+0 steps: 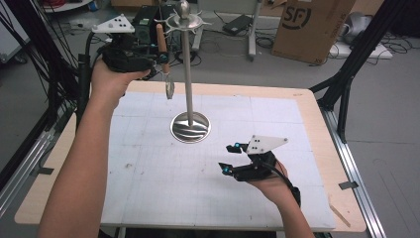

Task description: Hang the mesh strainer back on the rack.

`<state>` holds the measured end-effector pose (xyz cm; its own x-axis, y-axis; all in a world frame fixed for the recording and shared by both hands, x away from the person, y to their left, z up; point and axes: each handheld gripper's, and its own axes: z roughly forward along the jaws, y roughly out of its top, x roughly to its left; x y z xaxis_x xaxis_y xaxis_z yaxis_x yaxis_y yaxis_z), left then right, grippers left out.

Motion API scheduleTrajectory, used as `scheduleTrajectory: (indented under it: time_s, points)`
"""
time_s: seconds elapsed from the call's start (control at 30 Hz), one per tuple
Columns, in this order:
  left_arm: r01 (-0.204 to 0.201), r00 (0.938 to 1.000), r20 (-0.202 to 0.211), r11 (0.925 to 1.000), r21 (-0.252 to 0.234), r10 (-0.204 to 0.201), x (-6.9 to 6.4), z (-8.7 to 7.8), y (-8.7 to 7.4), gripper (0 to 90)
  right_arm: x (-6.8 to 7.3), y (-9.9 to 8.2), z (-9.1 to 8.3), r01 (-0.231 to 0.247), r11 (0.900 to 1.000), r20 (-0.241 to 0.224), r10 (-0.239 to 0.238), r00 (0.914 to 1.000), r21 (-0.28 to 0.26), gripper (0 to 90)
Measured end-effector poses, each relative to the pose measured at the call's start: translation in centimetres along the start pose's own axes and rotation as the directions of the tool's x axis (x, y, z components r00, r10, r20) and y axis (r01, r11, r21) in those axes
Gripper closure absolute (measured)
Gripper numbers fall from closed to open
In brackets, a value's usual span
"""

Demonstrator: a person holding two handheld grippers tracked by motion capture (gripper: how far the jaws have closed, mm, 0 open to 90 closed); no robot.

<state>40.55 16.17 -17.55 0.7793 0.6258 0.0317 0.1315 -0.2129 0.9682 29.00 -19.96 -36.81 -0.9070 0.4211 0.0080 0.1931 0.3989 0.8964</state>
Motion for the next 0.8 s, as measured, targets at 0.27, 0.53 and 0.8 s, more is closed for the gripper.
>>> scheduleTrajectory:
  time_s: [0.27,0.53,0.8]
  points:
    - [-0.003,0.9998,-0.02,0.9999,0.012,0.003,-0.08,0.33,0.27,69.4,0.04,-0.06,0.08,0.003,1.0,-0.003,-0.003,1.0,0.0,37.7]
    - [-0.021,0.9997,-0.015,0.9996,0.021,0.021,-0.45,0.15,0.37,69.4,-0.02,-0.14,0.07,0.001,1.0,-0.002,-0.001,1.0,-0.002,37.7]
    - [-0.002,0.9991,-0.042,0.9996,0.03,0.003,-0.44,0.56,0.48,69.5,0.19,-0.19,0.1,0.001,1.0,-0.005,-0.001,1.0,-0.001,37.7]
